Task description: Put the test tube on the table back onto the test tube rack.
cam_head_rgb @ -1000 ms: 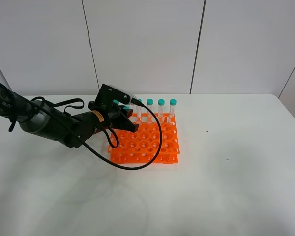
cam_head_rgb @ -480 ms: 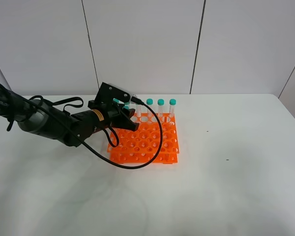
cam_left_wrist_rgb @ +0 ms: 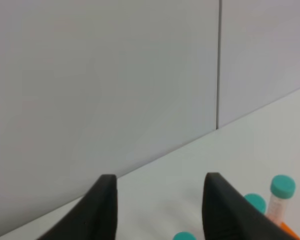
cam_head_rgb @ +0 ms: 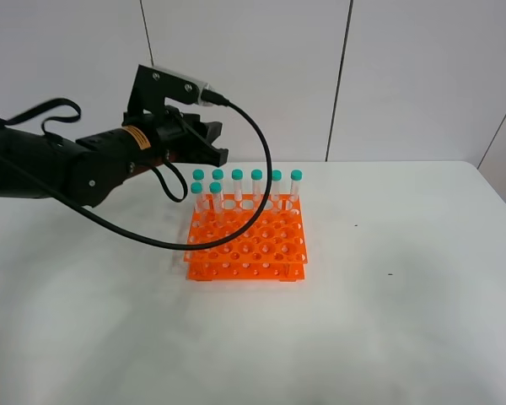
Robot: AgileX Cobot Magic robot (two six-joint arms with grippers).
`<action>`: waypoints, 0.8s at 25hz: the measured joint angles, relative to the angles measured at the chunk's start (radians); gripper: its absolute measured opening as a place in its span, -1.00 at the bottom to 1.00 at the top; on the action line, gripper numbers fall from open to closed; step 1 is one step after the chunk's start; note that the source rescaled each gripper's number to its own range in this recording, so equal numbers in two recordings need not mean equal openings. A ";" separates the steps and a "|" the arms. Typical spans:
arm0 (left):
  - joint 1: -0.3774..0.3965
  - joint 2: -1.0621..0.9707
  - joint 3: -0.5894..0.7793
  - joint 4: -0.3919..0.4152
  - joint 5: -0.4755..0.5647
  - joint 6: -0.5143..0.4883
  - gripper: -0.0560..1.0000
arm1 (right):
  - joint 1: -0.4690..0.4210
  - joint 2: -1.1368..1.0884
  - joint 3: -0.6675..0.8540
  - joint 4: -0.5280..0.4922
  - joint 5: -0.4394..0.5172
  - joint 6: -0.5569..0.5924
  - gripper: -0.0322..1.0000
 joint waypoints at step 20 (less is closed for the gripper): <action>0.089 0.157 -0.694 -0.005 1.386 -0.089 1.00 | 0.000 0.000 0.000 0.000 0.000 0.000 1.00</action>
